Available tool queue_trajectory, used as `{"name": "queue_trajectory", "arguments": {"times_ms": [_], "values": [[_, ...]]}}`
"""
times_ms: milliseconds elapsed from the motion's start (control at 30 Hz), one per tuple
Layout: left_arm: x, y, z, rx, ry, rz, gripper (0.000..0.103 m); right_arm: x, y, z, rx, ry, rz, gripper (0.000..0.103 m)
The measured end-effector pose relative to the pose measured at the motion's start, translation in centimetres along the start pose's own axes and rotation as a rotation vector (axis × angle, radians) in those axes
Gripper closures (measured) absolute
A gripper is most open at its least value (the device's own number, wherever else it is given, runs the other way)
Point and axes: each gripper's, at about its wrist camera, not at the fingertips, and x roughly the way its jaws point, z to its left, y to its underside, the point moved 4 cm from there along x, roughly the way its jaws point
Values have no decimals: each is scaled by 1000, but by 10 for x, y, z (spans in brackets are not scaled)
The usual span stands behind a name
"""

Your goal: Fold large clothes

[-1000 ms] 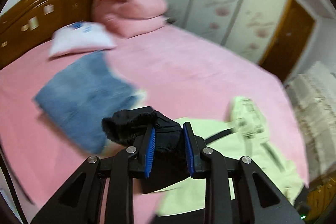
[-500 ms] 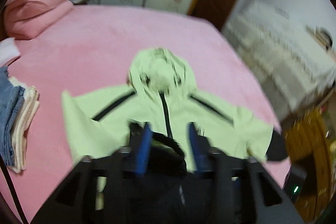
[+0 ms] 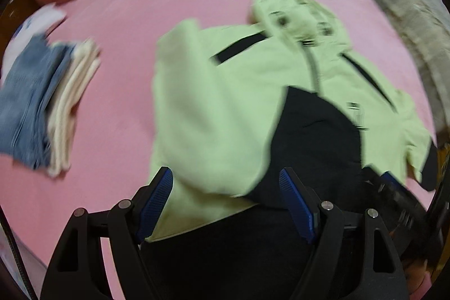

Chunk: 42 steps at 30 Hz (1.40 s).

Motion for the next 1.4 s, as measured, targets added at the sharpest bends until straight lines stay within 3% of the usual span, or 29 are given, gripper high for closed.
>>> {"name": "queue_trajectory", "arguments": {"times_ms": [33,167,200,233,267,333,433,567,667,800,833,867,900,967,1000,1067,1133,1233,1267,1300,1367,1400], "values": [[2,1,10,-24,-15,9,26,13,-4,-5,20,34,17,5],[8,5,45,-132,-47,36,26,61,-8,-12,67,30,151,39],[8,6,55,-157,-60,37,26,65,-9,-11,49,49,160,49],[8,6,59,-167,-71,39,26,67,-12,-7,-8,92,169,68],[9,6,64,-173,-86,41,26,65,-14,-1,-48,87,168,79],[11,5,70,-179,-111,41,26,54,-23,10,-95,18,124,88],[13,3,69,-169,-109,45,26,32,-37,20,-178,3,39,89],[20,0,61,-147,-121,55,26,0,-60,4,-188,149,-74,87],[32,-3,54,-123,-144,72,26,-4,-61,-22,-117,228,-101,69],[46,-9,47,-105,-158,70,27,-4,-55,-56,-32,298,-68,67],[47,-11,43,-99,-120,57,38,-10,-52,-58,-18,294,-90,67],[47,-12,37,-90,-66,46,47,-15,-54,-52,-15,267,-119,67],[47,-13,32,-83,-32,47,63,-18,-52,-50,-19,228,-139,67],[57,-14,14,-52,77,76,74,-14,-47,-27,-30,52,-148,74],[60,-13,8,-43,104,87,82,-4,-42,-10,-21,-121,-108,78],[80,-11,-10,-13,154,140,83,20,-31,17,16,-346,-14,96],[101,-9,-20,5,116,192,83,57,-13,53,16,-478,90,101],[122,-11,-18,-24,92,202,84,94,-2,79,-71,-483,167,102],[124,-12,-14,-40,93,194,86,106,-2,78,-116,-426,178,103],[125,-13,-8,-64,81,180,96,111,-5,71,-127,-383,178,103],[122,-16,14,-127,17,131,97,105,-13,37,-83,-331,134,103],[120,-16,22,-143,-11,115,97,94,-21,-1,-36,-242,63,103]]}}
